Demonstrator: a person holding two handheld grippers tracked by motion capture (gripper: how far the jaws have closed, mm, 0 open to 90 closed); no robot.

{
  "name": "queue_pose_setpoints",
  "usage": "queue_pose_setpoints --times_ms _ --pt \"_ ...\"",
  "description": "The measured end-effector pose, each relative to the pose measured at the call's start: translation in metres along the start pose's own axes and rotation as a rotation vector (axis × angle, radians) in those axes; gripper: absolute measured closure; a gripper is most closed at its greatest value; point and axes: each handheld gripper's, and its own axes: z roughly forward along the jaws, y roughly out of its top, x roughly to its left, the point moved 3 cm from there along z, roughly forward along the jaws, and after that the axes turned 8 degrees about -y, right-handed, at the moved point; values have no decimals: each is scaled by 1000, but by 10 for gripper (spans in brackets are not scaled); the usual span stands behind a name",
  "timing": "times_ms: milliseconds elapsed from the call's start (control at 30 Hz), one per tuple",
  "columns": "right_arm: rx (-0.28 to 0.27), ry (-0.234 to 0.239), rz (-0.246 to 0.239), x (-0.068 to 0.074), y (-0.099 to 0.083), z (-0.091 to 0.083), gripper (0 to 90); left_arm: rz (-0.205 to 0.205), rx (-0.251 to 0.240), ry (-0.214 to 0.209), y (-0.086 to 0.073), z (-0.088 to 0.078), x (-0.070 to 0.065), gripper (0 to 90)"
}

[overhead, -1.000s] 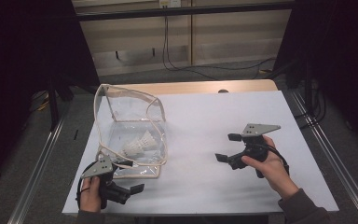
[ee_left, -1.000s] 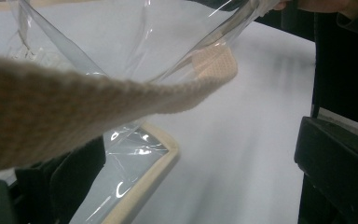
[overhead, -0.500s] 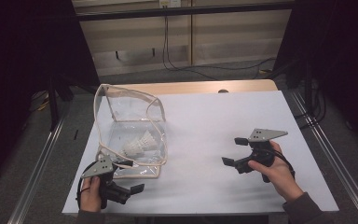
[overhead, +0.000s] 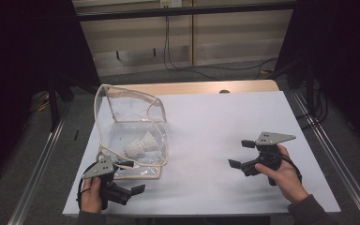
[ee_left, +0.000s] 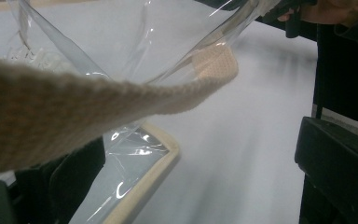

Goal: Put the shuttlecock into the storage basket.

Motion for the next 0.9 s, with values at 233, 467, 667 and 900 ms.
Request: queue_pose_setpoints --times_ms 233,467,667,900 --pt "2 -7 -1 -2 -4 -4 43 0 1 2 0 0 0 17" --pt "7 -13 1 -4 -8 -7 43 1 0 1 0 0 0 17" --pt "6 -21 3 -6 -11 -10 43 0 0 1 0 0 0 17" --pt "-1 -24 11 -9 -14 -17 42 0 0 2 0 0 0 17"
